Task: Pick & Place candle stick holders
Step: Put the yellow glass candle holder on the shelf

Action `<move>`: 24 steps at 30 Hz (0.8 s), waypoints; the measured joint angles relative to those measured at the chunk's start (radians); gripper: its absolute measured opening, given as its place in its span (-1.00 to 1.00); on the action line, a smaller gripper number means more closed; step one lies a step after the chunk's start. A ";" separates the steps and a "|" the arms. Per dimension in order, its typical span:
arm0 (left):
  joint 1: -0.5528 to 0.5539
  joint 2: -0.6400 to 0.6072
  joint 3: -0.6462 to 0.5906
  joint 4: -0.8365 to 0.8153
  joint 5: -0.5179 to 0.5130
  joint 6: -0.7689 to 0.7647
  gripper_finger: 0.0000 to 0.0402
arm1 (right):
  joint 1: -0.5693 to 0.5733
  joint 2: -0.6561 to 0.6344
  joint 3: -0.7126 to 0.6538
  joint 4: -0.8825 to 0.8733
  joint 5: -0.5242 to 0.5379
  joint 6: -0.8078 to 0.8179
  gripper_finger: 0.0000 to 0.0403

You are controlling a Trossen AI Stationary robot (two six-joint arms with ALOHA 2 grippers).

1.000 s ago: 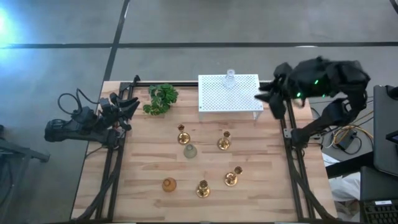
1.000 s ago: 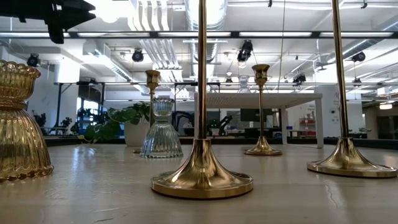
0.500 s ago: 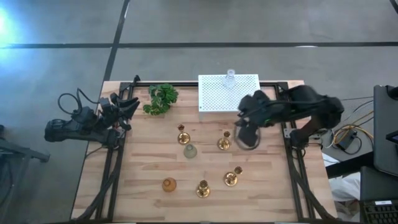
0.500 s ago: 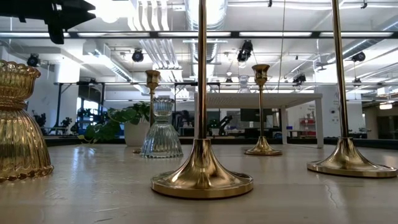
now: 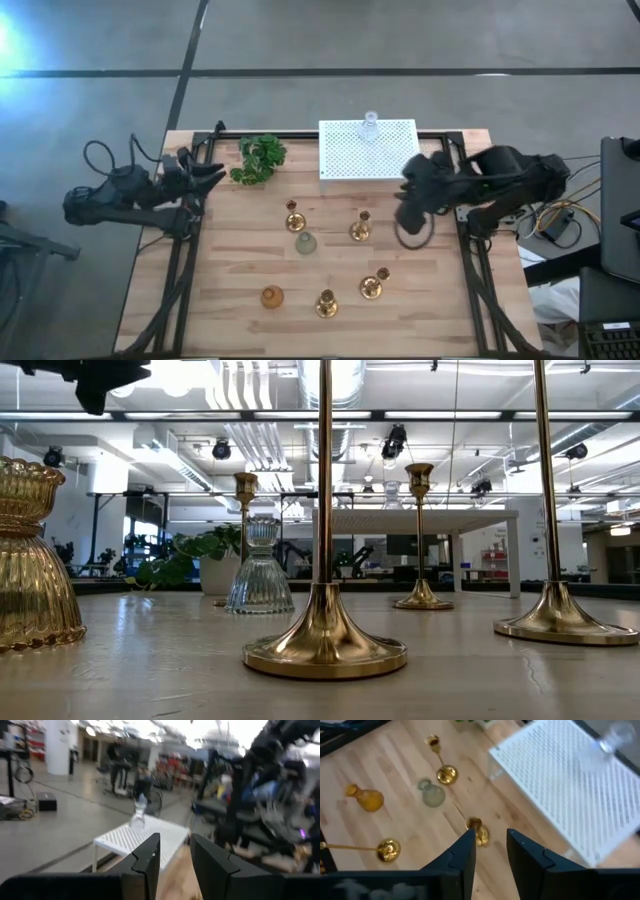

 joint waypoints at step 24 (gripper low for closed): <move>-0.094 0.647 0.374 -0.489 0.619 -0.259 -0.49 | 0.068 -0.328 -0.577 0.074 0.031 0.386 -0.59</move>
